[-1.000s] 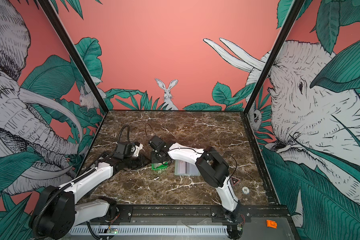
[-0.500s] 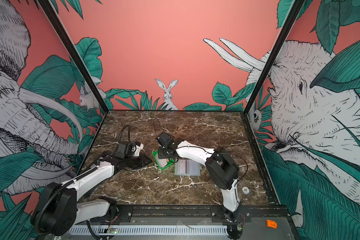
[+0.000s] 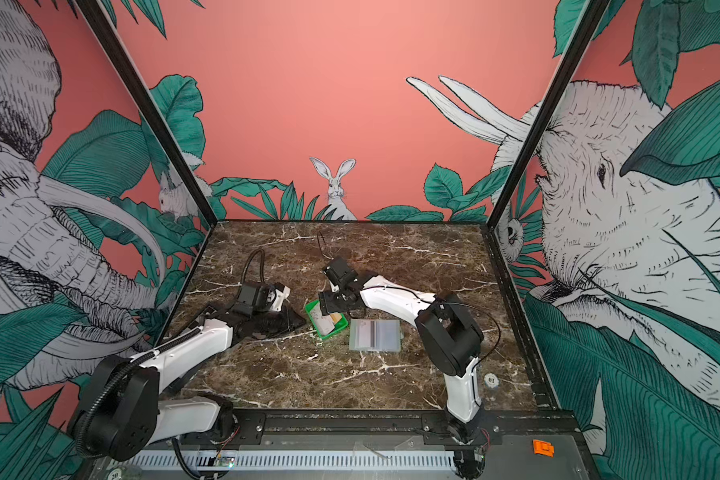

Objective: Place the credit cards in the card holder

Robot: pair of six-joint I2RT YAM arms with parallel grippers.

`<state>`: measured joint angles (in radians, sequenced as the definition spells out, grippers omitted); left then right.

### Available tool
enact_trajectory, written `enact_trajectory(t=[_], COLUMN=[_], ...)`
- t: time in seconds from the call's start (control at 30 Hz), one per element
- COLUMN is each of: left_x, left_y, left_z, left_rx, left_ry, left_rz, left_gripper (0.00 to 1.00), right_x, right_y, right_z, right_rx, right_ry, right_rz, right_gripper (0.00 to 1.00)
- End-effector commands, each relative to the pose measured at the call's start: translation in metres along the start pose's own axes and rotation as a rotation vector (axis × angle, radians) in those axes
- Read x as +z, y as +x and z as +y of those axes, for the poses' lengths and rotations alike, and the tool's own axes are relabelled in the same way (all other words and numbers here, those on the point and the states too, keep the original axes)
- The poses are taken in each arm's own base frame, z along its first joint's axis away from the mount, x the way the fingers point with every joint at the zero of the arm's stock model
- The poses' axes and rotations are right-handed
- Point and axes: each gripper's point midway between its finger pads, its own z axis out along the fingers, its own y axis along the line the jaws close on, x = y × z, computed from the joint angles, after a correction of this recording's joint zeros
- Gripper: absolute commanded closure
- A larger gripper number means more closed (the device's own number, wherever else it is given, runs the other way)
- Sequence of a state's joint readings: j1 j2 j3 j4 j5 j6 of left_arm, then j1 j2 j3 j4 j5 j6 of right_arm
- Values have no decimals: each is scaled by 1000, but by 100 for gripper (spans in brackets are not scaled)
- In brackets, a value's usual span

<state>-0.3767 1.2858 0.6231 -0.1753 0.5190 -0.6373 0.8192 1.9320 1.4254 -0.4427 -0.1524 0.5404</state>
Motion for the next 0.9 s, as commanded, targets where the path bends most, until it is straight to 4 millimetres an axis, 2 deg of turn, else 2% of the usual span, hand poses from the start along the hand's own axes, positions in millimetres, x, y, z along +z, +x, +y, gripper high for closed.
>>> enact_trajectory(t=[0.0,0.2,0.4,0.67,0.87], left_x=[-1,18,36,45,49], left_y=[-21,-27,-21,-14,-9], left_z=[-16,-24,-19,-10,-3], left_rx=[37,63,59,52,58], left_ry=[12,-5,-43,-63,-88], left_rz=[-51,-27,-4,22,47], left_gripper=[82,82,83,84,84], right_x=[14,21,28,38,39], right_y=[18,26,28,24,12], right_z=[-7,-9,-15,-23,-26], right_rx=[-36,-57,-48,-25,-8], right_ry=[18,20,43,76,83], right_rz=[68,99,104,101,77], right_gripper=[26,25,27,30,33])
